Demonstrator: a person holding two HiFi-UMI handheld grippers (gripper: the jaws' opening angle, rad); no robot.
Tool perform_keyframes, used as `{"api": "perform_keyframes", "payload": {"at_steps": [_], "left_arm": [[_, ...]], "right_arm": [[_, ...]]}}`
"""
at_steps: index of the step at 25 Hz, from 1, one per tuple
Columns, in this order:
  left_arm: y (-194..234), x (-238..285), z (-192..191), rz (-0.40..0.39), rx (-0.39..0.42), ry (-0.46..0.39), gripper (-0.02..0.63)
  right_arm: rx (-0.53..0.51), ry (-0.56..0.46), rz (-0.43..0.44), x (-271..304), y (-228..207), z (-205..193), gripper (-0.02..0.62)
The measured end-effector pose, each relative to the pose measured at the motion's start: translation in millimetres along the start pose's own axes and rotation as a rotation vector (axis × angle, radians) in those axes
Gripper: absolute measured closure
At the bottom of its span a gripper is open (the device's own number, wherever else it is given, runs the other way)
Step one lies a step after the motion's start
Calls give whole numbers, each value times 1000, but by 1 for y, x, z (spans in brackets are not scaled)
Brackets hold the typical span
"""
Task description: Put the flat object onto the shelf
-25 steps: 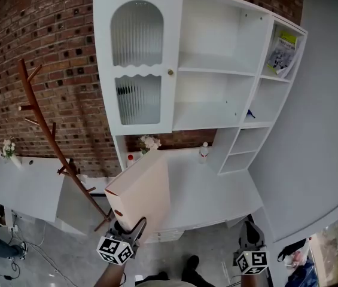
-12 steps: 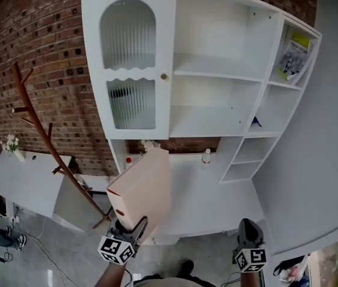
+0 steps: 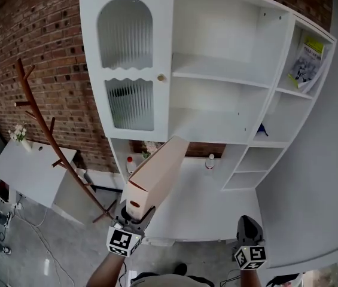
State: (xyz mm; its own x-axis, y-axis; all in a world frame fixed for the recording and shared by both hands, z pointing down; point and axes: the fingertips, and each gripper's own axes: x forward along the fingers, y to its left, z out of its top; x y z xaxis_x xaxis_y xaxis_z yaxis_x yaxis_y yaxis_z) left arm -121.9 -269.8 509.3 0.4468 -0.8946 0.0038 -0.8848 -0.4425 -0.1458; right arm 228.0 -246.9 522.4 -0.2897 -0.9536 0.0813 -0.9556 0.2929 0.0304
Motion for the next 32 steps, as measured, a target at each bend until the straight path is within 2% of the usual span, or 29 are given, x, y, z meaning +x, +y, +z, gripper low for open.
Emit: {"api": "perform_keyframes", "payload": {"at_steps": [10,21,32], "left_arm": [[-19,55,43,54,182,-15,321],[-47,118,87,64,462,-2,322],[-65,174,118,39,700,23,322]], "right_arm": [[-13,-32,96,31,-36,10,561],[15,-40,123,46,-65,5,561],[36,-34,122,56,-80,4,561]]}}
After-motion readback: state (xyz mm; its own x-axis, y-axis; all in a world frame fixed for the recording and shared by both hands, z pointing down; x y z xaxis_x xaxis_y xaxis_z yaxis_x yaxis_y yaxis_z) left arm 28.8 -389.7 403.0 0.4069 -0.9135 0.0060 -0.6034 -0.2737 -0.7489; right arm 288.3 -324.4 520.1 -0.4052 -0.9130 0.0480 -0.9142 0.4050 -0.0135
